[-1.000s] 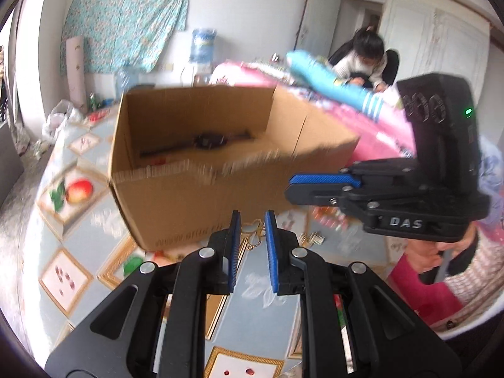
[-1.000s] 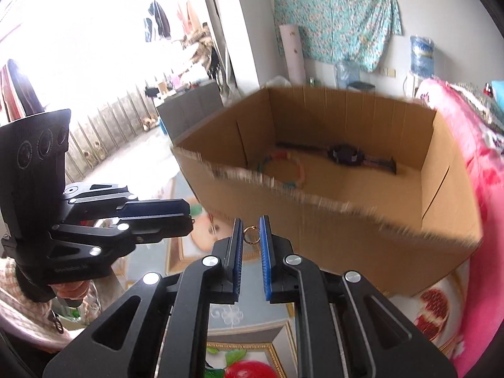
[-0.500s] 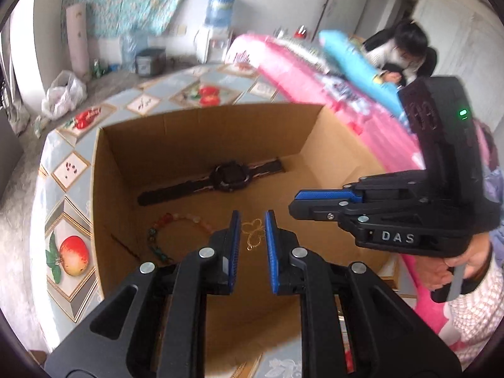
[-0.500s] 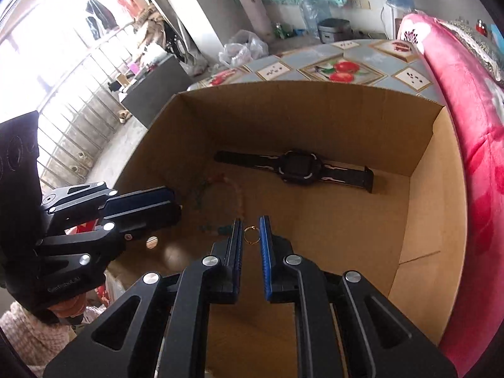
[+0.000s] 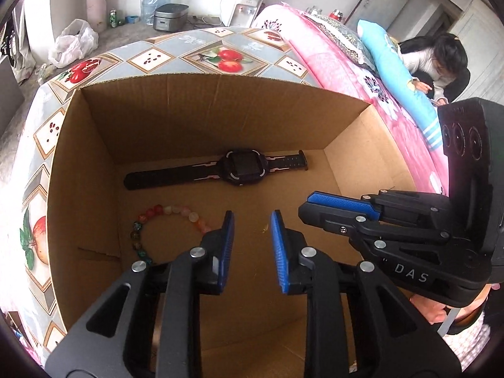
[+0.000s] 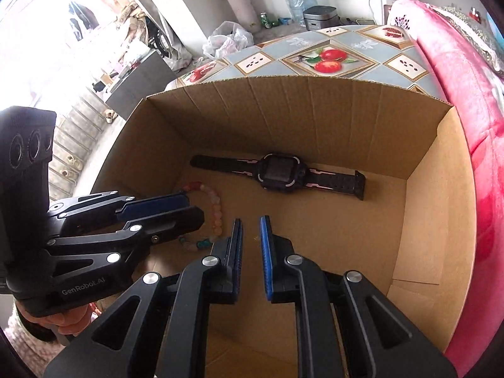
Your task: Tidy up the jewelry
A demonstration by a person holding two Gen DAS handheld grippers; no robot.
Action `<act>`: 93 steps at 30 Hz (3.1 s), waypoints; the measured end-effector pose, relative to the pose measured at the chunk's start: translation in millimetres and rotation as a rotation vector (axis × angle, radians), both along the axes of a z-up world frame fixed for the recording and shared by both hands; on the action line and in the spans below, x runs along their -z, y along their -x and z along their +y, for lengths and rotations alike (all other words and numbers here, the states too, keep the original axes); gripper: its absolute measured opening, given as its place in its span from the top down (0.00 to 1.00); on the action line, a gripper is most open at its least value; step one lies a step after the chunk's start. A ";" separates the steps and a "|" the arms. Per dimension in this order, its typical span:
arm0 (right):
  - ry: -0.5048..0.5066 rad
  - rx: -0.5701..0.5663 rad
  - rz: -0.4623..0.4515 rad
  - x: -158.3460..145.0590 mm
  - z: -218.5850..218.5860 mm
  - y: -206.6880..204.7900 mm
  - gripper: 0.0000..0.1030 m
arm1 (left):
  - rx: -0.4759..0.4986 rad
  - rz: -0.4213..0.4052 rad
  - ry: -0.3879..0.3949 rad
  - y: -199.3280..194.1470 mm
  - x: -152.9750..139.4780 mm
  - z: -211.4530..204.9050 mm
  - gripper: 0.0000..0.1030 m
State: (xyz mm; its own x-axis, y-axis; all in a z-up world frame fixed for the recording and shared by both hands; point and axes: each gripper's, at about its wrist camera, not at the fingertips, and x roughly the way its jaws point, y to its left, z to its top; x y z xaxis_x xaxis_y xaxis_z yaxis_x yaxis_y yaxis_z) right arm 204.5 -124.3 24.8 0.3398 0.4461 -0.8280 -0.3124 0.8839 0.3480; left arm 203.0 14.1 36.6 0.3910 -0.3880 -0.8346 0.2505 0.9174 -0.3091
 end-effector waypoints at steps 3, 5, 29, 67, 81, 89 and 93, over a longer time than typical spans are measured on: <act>-0.002 0.008 -0.022 -1.4 -1.5 2.6 0.88 | -0.007 -0.028 0.016 2.0 -2.7 1.4 0.78; -0.009 0.010 -0.036 -2.5 -2.7 5.6 0.88 | -0.007 -0.063 0.032 7.8 -6.3 4.4 0.78; -0.104 -0.050 -0.273 20.1 -29.2 194.1 0.88 | 0.205 -0.274 0.046 194.9 36.5 4.1 0.69; -0.020 0.047 -0.201 80.1 -24.4 218.1 0.88 | 0.389 -0.279 -0.263 175.2 72.5 -72.0 0.92; 0.034 0.068 -0.219 74.6 -28.1 211.0 0.88 | 0.306 -0.276 -0.243 183.0 72.5 -44.8 0.96; 0.076 0.061 -0.250 67.1 -28.3 211.9 0.88 | 0.261 -0.275 -0.238 184.2 72.8 -32.0 0.96; 0.147 0.023 -0.276 68.0 -21.9 208.2 0.88 | 0.246 -0.270 -0.234 184.3 72.5 -27.4 0.96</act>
State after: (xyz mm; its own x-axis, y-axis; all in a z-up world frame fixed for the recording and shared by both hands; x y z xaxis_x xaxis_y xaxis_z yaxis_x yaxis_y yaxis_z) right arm -3.7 -146.3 -43.2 0.5694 0.3183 -0.7579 -0.3566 0.9264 0.1211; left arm 18.8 -13.3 -35.9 0.5268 -0.3097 -0.7916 0.5139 0.8578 0.0064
